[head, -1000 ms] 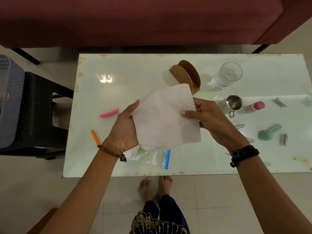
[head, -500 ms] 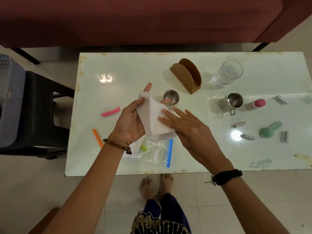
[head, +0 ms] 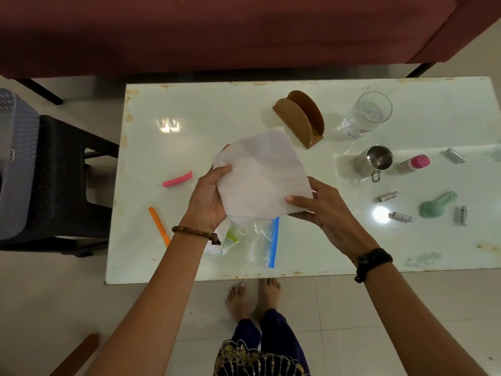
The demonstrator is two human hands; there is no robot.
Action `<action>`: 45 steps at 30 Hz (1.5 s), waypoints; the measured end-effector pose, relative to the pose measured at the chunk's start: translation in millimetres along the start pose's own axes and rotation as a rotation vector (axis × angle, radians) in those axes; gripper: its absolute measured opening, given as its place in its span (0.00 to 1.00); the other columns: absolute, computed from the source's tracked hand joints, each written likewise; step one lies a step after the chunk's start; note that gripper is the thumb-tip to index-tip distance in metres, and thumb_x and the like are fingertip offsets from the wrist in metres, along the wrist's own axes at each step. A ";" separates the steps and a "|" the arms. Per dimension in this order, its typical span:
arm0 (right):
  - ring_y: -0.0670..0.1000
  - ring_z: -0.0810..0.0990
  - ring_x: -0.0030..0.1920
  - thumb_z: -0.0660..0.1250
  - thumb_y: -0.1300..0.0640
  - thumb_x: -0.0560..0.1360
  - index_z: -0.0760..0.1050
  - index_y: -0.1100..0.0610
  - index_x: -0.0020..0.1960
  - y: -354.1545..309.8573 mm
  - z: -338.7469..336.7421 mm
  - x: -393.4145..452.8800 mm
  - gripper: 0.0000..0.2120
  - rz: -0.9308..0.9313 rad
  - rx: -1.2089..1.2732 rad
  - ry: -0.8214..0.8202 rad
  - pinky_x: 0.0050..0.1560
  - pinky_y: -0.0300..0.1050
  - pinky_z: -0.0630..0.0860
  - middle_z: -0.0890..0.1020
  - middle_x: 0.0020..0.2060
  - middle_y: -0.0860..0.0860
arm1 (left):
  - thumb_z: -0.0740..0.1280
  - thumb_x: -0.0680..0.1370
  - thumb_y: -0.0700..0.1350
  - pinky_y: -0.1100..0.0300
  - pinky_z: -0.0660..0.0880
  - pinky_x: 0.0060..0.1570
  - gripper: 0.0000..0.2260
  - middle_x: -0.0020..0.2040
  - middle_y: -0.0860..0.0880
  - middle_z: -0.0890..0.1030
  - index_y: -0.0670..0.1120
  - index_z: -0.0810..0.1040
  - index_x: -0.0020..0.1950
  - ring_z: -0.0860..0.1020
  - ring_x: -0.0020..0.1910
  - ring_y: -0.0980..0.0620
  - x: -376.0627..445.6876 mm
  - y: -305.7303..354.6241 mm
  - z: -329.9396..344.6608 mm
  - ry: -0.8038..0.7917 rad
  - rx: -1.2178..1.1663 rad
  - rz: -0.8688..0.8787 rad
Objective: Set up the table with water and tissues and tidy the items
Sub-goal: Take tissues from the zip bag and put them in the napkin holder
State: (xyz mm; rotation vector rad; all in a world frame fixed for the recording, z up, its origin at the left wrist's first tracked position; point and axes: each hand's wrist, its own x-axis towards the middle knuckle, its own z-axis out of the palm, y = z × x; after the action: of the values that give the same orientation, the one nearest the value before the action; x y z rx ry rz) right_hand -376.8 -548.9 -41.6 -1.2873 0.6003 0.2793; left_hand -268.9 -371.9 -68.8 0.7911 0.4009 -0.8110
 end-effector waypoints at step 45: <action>0.46 0.81 0.48 0.73 0.59 0.68 0.69 0.50 0.56 -15.2 -3.0 -9.4 0.20 -0.195 0.146 0.322 0.42 0.38 0.79 0.80 0.47 0.46 | 0.61 0.77 0.35 0.58 0.77 0.53 0.18 0.61 0.43 0.76 0.42 0.69 0.67 0.75 0.59 0.48 -1.5 -29.4 32.6 0.076 0.103 0.033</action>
State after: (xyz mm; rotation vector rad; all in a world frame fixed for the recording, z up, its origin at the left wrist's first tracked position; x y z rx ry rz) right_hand -377.4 -554.7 -24.4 -1.2466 0.7471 -0.1343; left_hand -291.7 -408.5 -60.5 0.9241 0.4156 -0.7772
